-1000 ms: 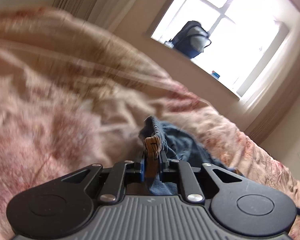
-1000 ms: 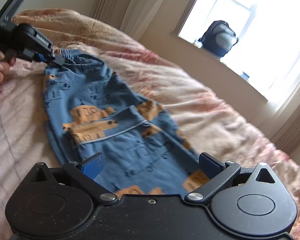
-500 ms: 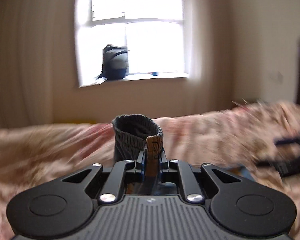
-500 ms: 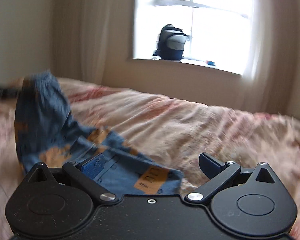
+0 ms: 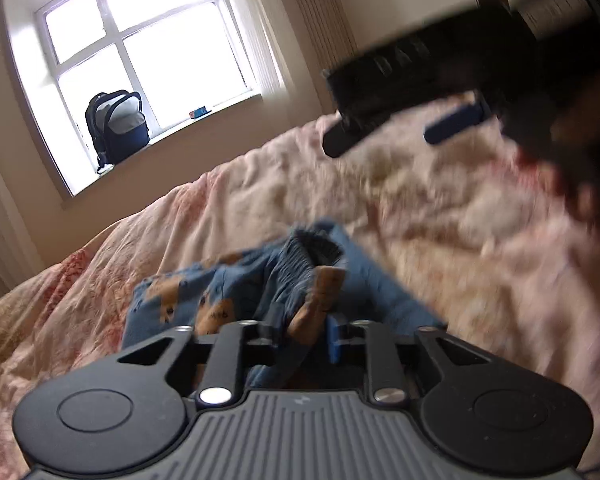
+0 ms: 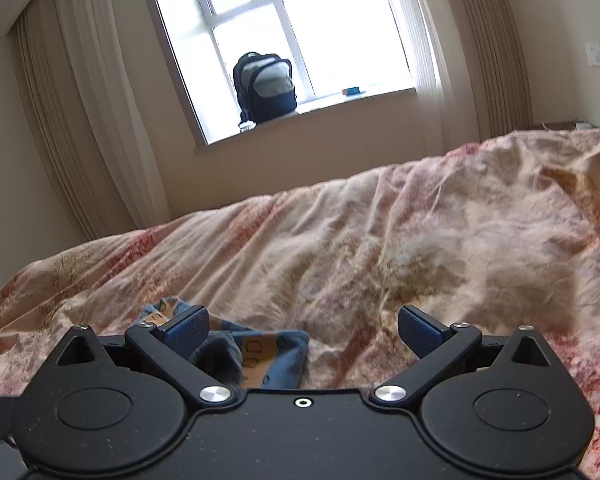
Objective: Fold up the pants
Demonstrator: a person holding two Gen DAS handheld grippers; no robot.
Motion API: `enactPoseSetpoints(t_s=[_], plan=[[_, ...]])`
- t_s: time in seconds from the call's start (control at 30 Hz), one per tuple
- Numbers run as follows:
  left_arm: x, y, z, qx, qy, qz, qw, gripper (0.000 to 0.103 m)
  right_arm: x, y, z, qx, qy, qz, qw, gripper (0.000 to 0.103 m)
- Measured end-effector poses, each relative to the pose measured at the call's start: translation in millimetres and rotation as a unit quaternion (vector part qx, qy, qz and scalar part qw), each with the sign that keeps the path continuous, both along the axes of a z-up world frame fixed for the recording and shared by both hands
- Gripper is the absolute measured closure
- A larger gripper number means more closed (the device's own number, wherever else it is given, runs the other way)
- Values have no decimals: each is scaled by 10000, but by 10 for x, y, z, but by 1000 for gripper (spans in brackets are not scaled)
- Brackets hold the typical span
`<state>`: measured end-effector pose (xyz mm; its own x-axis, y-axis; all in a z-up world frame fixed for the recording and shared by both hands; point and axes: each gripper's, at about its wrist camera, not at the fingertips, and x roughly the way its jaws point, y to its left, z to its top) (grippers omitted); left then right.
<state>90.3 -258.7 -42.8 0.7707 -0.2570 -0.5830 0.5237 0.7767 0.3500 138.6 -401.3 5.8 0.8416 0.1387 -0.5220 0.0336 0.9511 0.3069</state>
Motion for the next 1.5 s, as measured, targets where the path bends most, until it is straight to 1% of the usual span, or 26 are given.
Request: enactPoseSetpoints(t_s=[0.03,0.07,0.1,0.2,0.3,0.37,0.4,0.53,0.57,0.6,0.63,0.67,0.7,0.73,0.77,0.8,0.83,1.0,1.1,1.23,1.3,1.33,1.4,1.43,1.47,1.5], plan=[[-46,17,-22,60,-79,14,9999,51,12,8,-19,2,63,44,10000,2],[-92,45,-27,67,-165,38,9998,41,27,23,-40,-10,120,79,9999,2],[-133,87,-19,43,-231,47,9997,36,46,46,-58,-33,171,123,9998,2],[-168,165,-54,15,-252,126,9996,34,94,131,-97,-39,249,327,9991,2],[-155,170,-123,239,-259,78,9993,36,127,213,-132,84,222,622,9978,2],[-146,170,-122,315,-299,-20,9991,39,162,272,-168,149,233,795,9965,6],[-138,168,-122,308,-292,-61,9991,44,181,297,-183,179,263,881,9956,12],[-64,149,-101,273,-72,-133,9995,51,234,384,-246,257,394,1085,9930,38],[-47,145,-100,250,-52,-143,9996,55,240,390,-266,290,422,1112,9925,42],[-28,141,-97,234,-23,-152,9996,65,248,395,-284,335,460,1133,9919,52],[-6,134,-94,215,35,-168,9996,71,258,397,-302,385,503,1150,9913,65],[15,127,-87,183,114,-186,9996,82,266,397,-320,433,546,1159,9908,71],[33,123,-78,131,188,-195,9995,90,272,398,-335,465,576,1156,9905,78],[39,125,-64,79,231,-184,9995,92,272,400,-339,476,593,1162,9903,86],[40,130,-44,23,243,-171,9996,96,271,398,-333,487,587,1169,9902,90],[31,142,-16,-26,236,-165,9996,97,261,390,-318,512,559,1175,9902,97],[18,153,14,-75,213,-164,9996,97,249,384,-297,525,529,1175,9903,99],[-45,215,198,-401,175,-231,9988,98,103,301,-138,508,297,1106,9921,99],[-42,182,184,-556,334,-338,9973,98,27,270,-82,341,284,999,9940,99],[-64,84,8,-378,365,-458,9976,97,44,250,-157,81,585,937,9938,99],[-50,79,-70,-288,502,-410,9975,89,104,256,-249,13,843,944,9920,95],[-53,112,-71,-325,574,-406,9970,82,112,266,-270,-66,891,919,9918,88],[-101,241,-16,-494,592,-405,9962,38,93,266,-256,-135,835,881,9925,81],[-136,349,40,-606,524,-392,9960,30,76,255,-232,-140,769,830,9935,66],[-165,447,100,-694,454,-345,9960,25,59,243,-211,-160,686,763,9946,56],[-175,558,168,-780,425,-278,9957,22,46,234,-193,-185,615,683,9956,37]])
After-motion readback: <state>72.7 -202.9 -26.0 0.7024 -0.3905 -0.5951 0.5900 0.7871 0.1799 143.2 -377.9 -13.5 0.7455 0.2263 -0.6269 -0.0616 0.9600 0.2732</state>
